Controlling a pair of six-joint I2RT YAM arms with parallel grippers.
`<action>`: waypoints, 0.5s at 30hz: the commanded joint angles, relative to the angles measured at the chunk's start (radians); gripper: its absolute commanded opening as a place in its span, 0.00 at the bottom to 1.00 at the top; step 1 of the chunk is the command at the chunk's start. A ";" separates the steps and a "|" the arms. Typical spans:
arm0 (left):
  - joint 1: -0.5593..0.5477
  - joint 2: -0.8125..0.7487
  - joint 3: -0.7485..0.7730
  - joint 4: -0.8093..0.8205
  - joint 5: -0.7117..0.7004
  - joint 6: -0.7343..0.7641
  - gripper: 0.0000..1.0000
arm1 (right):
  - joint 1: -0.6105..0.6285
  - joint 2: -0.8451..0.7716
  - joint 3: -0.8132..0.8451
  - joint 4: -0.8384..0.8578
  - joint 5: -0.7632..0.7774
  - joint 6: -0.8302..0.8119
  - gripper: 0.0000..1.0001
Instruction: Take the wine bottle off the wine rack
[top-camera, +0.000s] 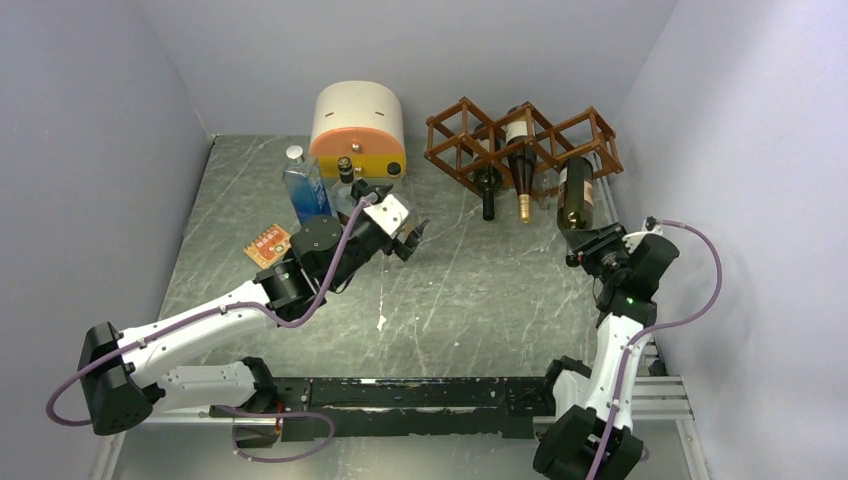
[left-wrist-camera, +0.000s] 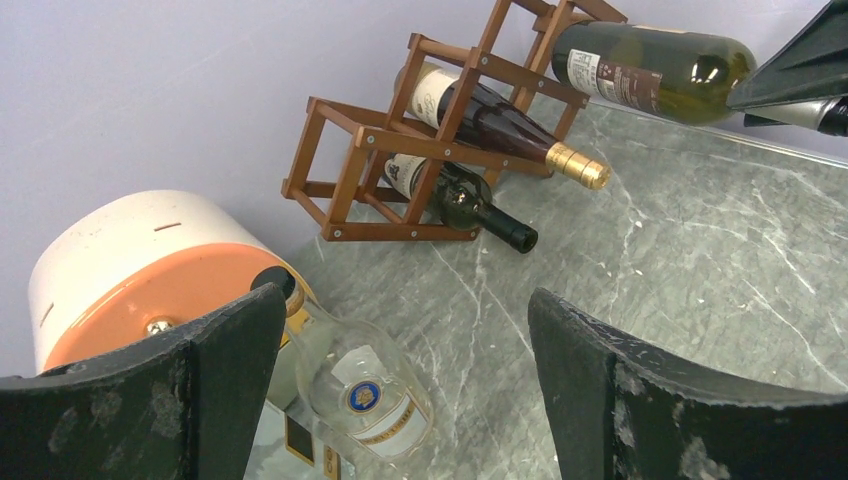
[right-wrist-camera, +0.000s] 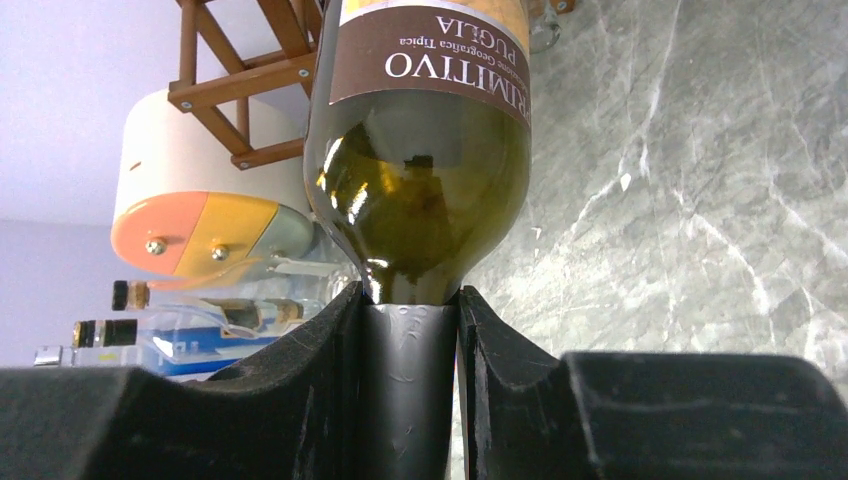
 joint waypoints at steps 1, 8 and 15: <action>-0.005 0.006 -0.003 0.022 -0.013 0.006 0.94 | 0.001 -0.050 0.095 -0.001 -0.048 0.003 0.00; -0.005 0.018 0.000 0.019 -0.008 0.001 0.94 | 0.037 -0.015 0.222 -0.018 -0.170 -0.025 0.00; -0.005 0.014 -0.006 0.021 0.019 -0.009 1.00 | 0.325 0.140 0.374 -0.140 -0.128 -0.087 0.00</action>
